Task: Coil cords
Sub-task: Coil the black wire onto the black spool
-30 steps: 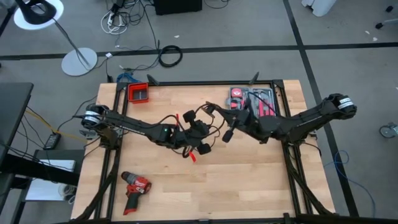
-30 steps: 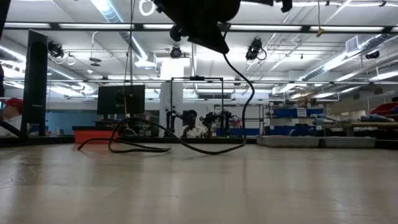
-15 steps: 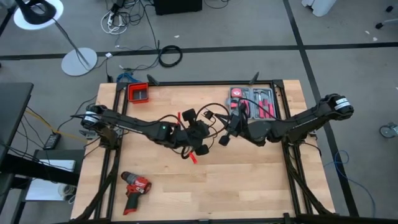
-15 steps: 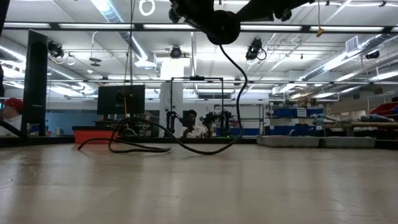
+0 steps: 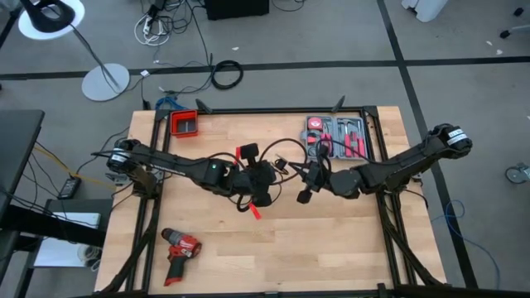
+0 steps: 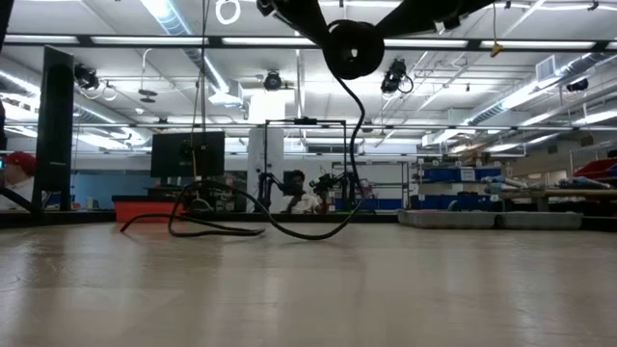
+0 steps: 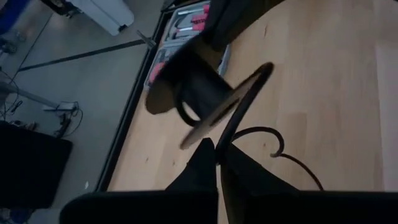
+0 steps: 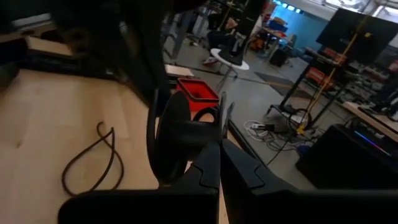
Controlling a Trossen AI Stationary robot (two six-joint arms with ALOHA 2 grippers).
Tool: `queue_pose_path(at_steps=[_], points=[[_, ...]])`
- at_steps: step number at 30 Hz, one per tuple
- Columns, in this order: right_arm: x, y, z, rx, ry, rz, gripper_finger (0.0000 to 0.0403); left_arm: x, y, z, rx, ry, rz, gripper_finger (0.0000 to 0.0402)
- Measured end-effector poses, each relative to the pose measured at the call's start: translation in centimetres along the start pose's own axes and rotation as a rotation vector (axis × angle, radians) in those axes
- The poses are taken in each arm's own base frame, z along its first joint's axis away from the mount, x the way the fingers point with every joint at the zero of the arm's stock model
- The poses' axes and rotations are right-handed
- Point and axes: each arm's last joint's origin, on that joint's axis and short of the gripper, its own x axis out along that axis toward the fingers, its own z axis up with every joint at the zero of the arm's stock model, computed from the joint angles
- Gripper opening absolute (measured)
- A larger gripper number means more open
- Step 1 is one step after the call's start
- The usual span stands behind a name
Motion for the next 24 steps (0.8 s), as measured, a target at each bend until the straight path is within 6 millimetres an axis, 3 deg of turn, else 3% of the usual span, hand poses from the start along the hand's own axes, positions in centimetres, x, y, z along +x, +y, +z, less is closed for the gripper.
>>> queue_pose_path(at_steps=[24], points=[[-1.0,1.1,-1.0,-0.090,0.065,0.144,0.0000,-0.2,0.1,-0.2,0.078,0.019,-0.047,0.0008]])
